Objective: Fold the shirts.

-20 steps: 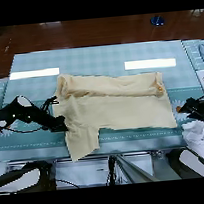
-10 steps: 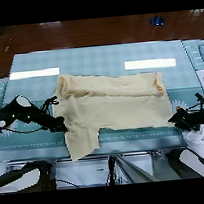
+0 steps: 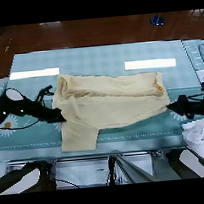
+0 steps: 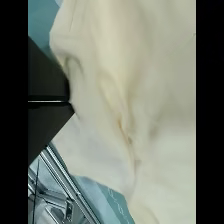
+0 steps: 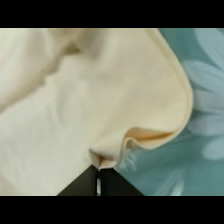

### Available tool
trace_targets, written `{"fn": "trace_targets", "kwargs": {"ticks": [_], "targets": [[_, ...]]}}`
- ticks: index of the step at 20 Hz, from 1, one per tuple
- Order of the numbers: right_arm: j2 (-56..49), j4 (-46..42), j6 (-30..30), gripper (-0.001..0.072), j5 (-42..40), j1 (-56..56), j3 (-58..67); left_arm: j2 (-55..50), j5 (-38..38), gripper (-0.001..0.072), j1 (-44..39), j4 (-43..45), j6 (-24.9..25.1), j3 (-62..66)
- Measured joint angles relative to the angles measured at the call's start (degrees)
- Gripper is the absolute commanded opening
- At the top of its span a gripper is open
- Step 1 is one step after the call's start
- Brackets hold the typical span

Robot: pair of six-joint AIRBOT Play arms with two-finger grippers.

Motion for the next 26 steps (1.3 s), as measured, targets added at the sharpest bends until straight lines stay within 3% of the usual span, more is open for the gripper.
{"fn": "trace_targets", "kwargs": {"ticks": [6, 9, 15, 24, 25, 26], "targets": [[2.7, 10.9, -0.4, 0.0029, 2.0, 6.3, 7.7, 7.2, 1.5, 0.0020, 1.7, -1.3, -2.4, 10.3], [2.7, 11.7, -0.4, 0.0029, -2.6, 9.1, 11.1, 6.5, 6.3, 0.0021, 3.1, -1.5, -2.8, 12.2], [-5.1, 11.5, -0.5, 0.0028, -14.3, 10.7, 14.3, -6.0, 12.4, 0.0021, 4.1, -5.4, -0.6, 18.4], [-19.9, 19.1, -6.4, 0.0029, -23.4, 13.7, 17.5, -23.6, 13.0, 0.0025, 4.2, -8.8, 0.5, 34.7], [-20.8, 19.2, -6.7, 0.0029, -24.7, 14.9, 18.1, -24.8, 13.0, 0.0050, 4.2, -8.8, 0.5, 35.3], [-21.6, 19.3, -6.8, 0.0030, -26.5, 16.1, 18.6, -25.9, 13.0, 0.0161, 4.3, -8.8, 0.6, 35.8]]}}
